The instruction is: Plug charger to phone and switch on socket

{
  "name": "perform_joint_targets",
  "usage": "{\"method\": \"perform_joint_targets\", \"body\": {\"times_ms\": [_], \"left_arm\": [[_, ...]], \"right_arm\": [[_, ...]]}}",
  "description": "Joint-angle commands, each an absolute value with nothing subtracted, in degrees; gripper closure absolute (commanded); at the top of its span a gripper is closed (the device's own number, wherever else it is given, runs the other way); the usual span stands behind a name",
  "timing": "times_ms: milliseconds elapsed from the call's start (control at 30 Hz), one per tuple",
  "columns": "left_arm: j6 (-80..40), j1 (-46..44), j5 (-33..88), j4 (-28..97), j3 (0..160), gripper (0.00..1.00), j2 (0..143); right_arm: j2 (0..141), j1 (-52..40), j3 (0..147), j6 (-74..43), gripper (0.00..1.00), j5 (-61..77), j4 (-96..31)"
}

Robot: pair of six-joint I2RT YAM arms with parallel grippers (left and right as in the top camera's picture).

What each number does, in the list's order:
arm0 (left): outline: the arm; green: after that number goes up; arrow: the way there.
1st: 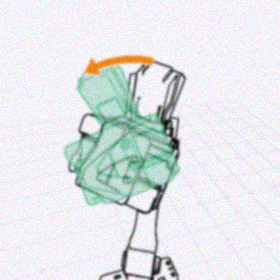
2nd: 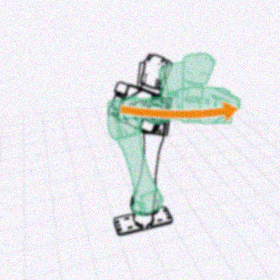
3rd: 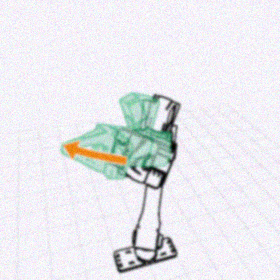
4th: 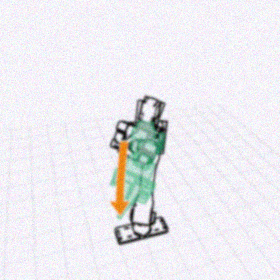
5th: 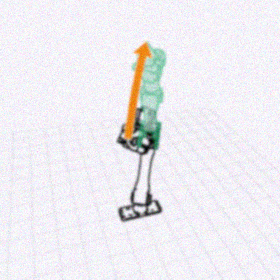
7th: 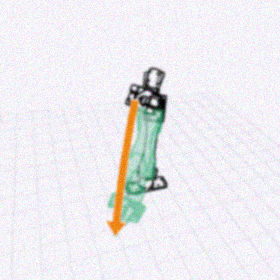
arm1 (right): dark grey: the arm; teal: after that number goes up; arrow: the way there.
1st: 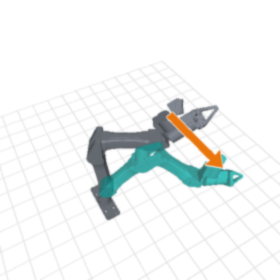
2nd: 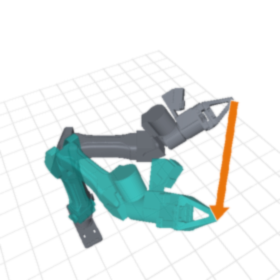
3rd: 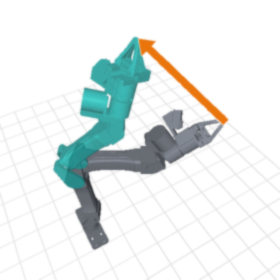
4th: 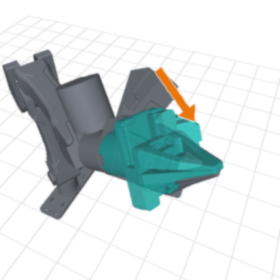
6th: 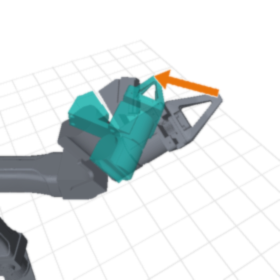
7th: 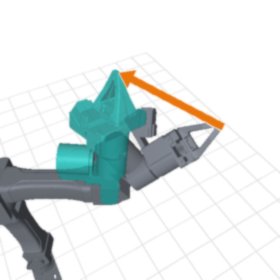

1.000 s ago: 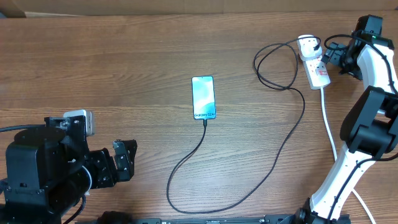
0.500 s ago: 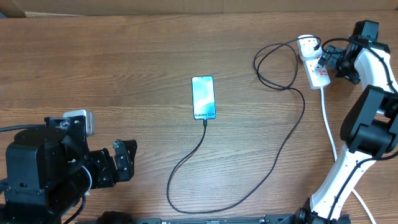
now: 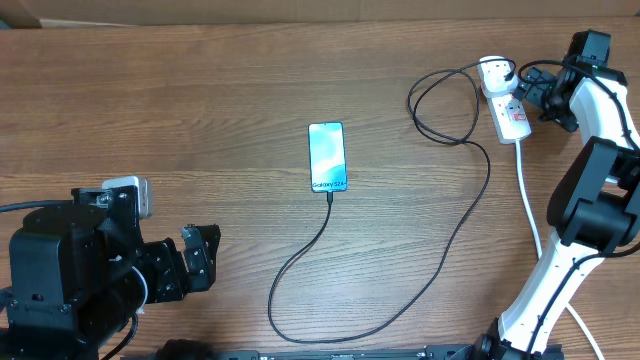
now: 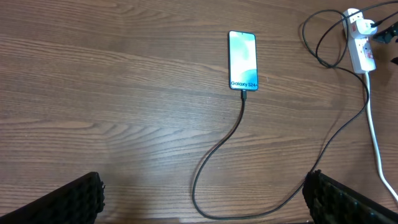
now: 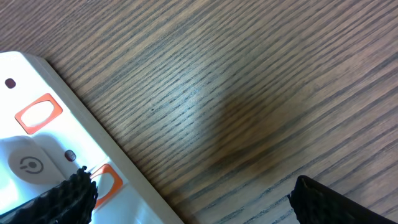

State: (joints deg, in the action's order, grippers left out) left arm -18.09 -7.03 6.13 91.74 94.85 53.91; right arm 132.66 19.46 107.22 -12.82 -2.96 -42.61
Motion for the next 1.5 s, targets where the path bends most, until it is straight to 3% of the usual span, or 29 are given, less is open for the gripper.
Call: {"method": "perform_joint_targets", "body": {"times_ms": [0, 1467], "left_arm": [[-18.9, -7.2, 5.4, 91.7, 94.6, 0.00, 54.0], [-18.9, -7.2, 5.4, 91.7, 94.6, 0.00, 54.0]], "right_arm": [[133.0, 19.6, 106.8, -13.7, 0.00, -2.9, -42.3], [136.7, 18.8, 106.8, -13.7, 0.00, 4.9, -44.5]]}}
